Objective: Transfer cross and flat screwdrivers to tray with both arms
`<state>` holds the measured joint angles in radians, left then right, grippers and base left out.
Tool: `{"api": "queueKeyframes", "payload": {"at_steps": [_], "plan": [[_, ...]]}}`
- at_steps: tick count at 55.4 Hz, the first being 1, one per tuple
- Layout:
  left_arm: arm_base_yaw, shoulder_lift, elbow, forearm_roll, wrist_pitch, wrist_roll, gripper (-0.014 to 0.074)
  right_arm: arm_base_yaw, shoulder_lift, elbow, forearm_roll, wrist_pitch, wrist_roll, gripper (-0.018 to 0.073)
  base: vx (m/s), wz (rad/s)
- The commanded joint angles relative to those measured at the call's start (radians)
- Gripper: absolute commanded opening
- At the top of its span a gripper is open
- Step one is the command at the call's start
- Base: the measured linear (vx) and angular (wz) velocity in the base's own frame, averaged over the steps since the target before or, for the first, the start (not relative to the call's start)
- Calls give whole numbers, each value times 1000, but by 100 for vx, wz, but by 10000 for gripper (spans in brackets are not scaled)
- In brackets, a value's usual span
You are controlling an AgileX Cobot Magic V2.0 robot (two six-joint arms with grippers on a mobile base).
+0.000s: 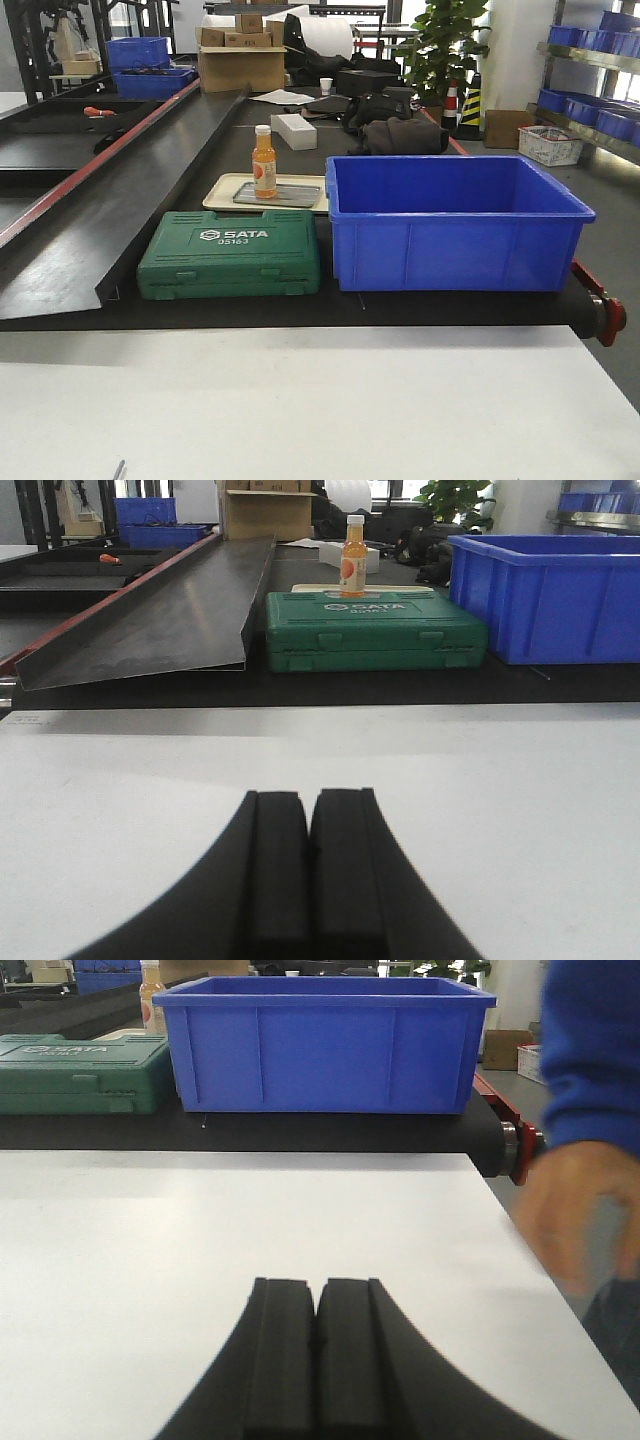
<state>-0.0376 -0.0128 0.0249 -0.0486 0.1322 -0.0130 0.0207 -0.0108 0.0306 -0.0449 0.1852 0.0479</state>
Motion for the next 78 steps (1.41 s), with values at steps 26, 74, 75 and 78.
{"api": "queueKeyframes", "payload": {"at_steps": [26,74,75,78], "plan": [[-1,-11,-26,-10,-97,-11,-6,-2,-5,7,-11,-82,-2,-8,0,0],[-1,0,-262,-10,-359,-11,-3,-2,39,-235,-19,-397,51,-8,0,0],[-1,4,-289,-10,-345,-11,-3,-2,54,-265,-20,-380,51,-8,0,0],[-1,37,-349,-9,-311,-11,-3,-2,104,-341,-21,-329,51,-8,0,0]]}}
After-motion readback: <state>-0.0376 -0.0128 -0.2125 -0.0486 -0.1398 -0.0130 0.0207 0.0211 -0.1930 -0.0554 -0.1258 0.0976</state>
